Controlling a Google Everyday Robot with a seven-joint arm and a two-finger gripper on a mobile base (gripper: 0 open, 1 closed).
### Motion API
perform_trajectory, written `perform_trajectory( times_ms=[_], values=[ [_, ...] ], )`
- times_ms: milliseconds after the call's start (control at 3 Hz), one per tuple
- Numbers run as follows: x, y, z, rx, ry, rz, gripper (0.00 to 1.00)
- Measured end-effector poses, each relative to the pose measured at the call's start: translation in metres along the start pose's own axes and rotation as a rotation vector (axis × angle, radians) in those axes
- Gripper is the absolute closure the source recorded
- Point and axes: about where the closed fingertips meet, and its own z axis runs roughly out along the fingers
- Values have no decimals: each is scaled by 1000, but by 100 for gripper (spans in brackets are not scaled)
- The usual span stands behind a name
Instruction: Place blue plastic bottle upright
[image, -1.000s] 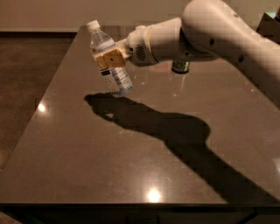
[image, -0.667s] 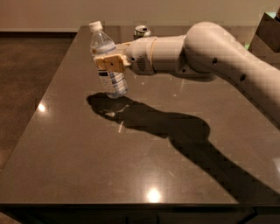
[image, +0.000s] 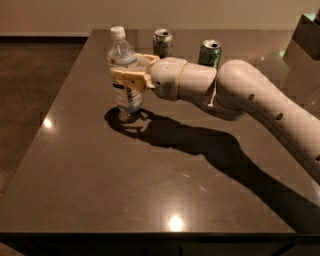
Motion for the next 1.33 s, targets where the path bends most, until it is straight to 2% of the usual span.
perform_trajectory(
  times_ms=[333, 1000, 1333],
  values=[
    [9, 2, -4, -16, -43, -41, 82],
    [23, 5, -11, -32, -79, -114, 35],
    [22, 7, -8, -37, -79, -115, 4]
  ],
)
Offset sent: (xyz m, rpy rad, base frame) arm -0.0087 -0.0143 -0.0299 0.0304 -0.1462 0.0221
